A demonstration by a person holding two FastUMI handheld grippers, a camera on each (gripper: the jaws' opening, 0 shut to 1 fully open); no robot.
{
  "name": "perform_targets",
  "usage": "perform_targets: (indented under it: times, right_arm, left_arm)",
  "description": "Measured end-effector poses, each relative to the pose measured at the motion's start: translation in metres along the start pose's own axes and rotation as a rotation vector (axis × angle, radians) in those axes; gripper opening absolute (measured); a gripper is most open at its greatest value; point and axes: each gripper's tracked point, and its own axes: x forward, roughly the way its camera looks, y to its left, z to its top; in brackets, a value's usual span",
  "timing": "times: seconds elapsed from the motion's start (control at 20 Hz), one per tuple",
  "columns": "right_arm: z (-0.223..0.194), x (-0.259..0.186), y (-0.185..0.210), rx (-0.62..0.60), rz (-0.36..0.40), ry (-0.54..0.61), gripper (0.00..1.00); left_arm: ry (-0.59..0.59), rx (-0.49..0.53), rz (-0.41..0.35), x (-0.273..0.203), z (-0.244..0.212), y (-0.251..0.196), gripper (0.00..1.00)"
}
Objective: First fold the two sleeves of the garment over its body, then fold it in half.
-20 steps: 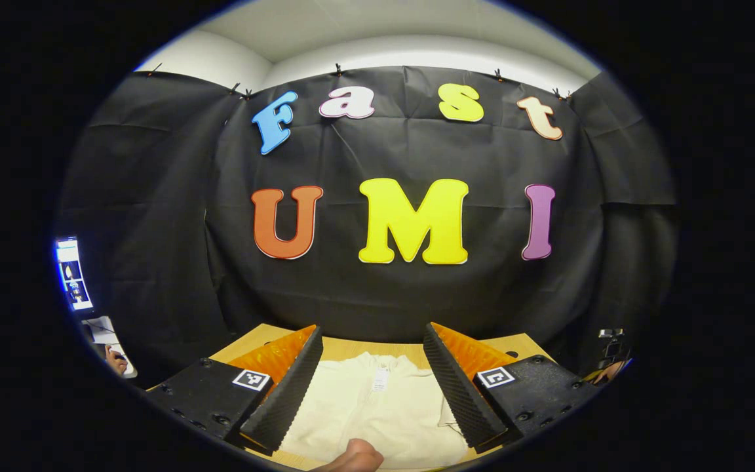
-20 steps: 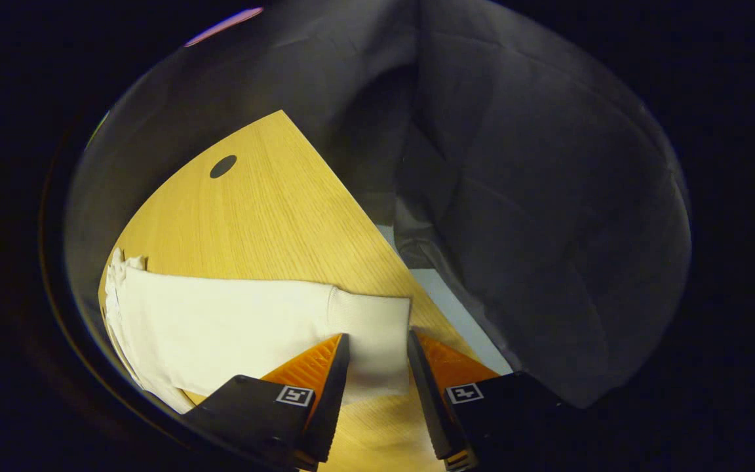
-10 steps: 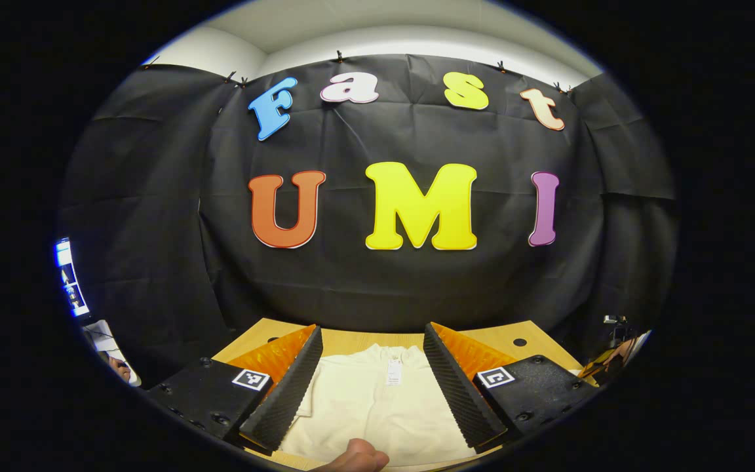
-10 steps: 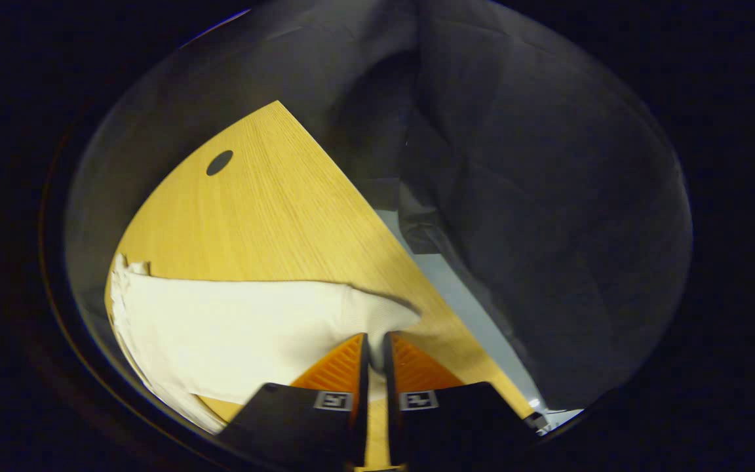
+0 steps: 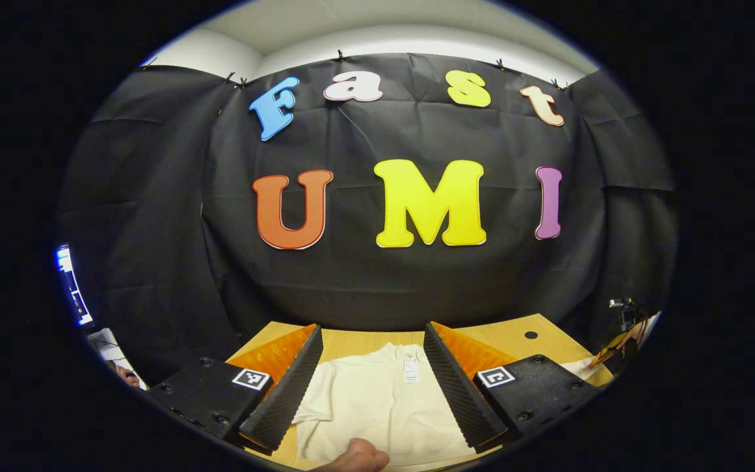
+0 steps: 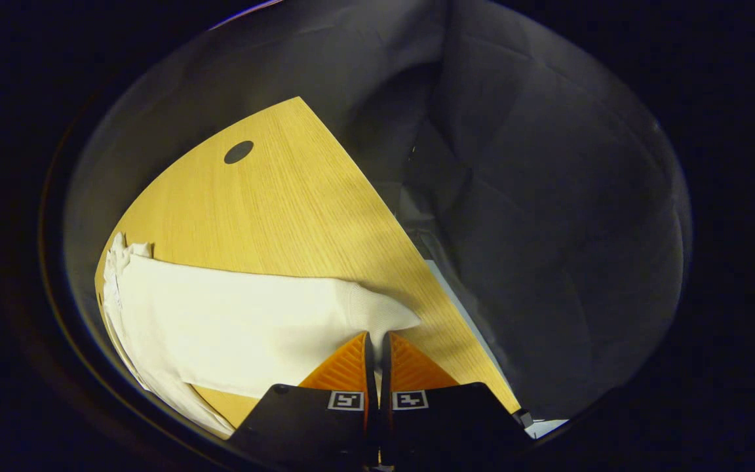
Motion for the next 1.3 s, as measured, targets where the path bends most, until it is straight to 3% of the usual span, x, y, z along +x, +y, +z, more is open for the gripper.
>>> perform_targets:
  times: [0.15,0.35,0.55,1.3]
  right_arm:
    - [0.001,-0.012,0.010,-0.026,0.007,-0.020,0.00]
    - [-0.001,-0.035,0.030,0.039,0.044,-0.036,0.01]
    - [-0.003,-0.058,0.063,-0.015,0.070,-0.069,0.00]
    - [-0.031,-0.109,0.237,-0.215,0.207,-0.070,0.00]
  left_arm:
    - [0.000,-0.012,-0.014,0.001,-0.003,0.001,0.99]
    - [-0.008,-0.041,-0.083,0.002,-0.006,-0.009,0.99]
    - [-0.008,-0.043,-0.095,0.004,-0.010,-0.002,0.99]
    - [0.000,-0.008,-0.021,-0.008,-0.029,0.068,0.99]
